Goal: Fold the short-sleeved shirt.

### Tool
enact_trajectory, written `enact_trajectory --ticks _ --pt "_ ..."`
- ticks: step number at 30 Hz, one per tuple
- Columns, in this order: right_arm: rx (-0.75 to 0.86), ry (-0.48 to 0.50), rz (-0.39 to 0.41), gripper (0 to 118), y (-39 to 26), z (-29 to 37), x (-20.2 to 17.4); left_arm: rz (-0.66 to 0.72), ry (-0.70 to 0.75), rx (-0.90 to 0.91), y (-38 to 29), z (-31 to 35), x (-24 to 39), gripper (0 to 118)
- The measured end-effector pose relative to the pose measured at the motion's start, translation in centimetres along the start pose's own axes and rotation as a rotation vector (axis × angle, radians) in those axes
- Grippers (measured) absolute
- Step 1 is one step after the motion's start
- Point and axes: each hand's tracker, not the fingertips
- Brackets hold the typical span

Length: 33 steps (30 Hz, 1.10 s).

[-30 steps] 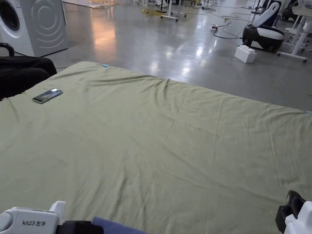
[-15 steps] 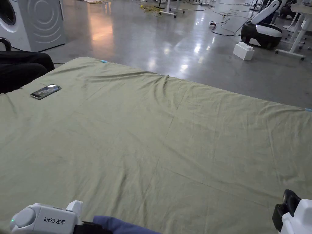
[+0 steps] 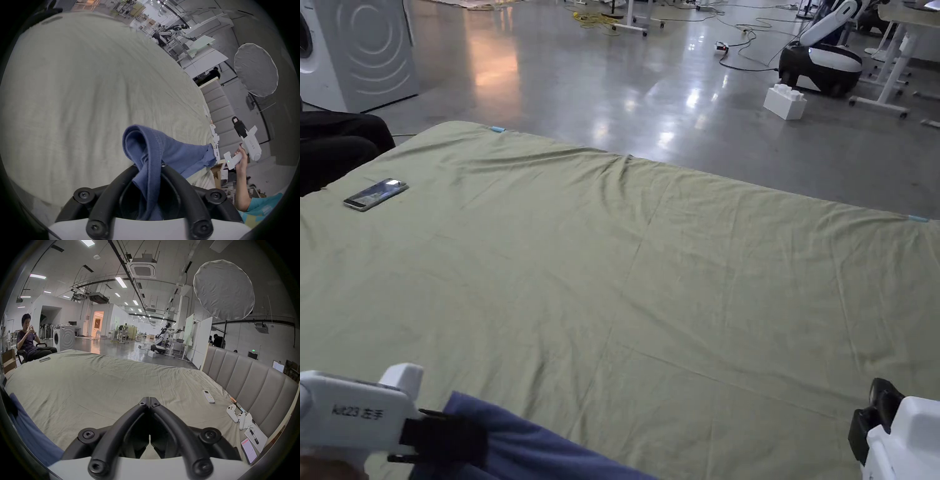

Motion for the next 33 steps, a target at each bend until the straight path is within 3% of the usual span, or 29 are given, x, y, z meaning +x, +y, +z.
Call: enact_trajectory --ticks 8,13,18,21,25,33 --pt "0.003 0.015 -0.017 1 -0.1 0.0 0.1 -0.053 0.284 -0.035 1.2 3.8 1.6 10" --pt "0.001 0.027 -0.035 1 -0.5 0.0 0.1 -0.041 0.246 -0.042 0.0 3.0 4.8 10" --pt "-0.001 0.034 -0.042 1 -0.7 0.2 0.2 0.013 0.008 -0.046 -0.7 1.9 8.3 10" --pt "-0.004 0.033 -0.046 1 -1.0 0.3 0.5 0.0 -0.049 -0.066 -1.2 0.5 10.9 10" --pt "-0.012 0.025 -0.055 1 -1.3 0.4 1.0 -0.002 -0.043 -0.111 -2.0 -3.4 13.8 10" --pt "-0.036 -0.001 -0.071 1 -2.2 0.9 2.3 -0.017 0.1 -0.279 -4.7 -13.6 16.3 10"
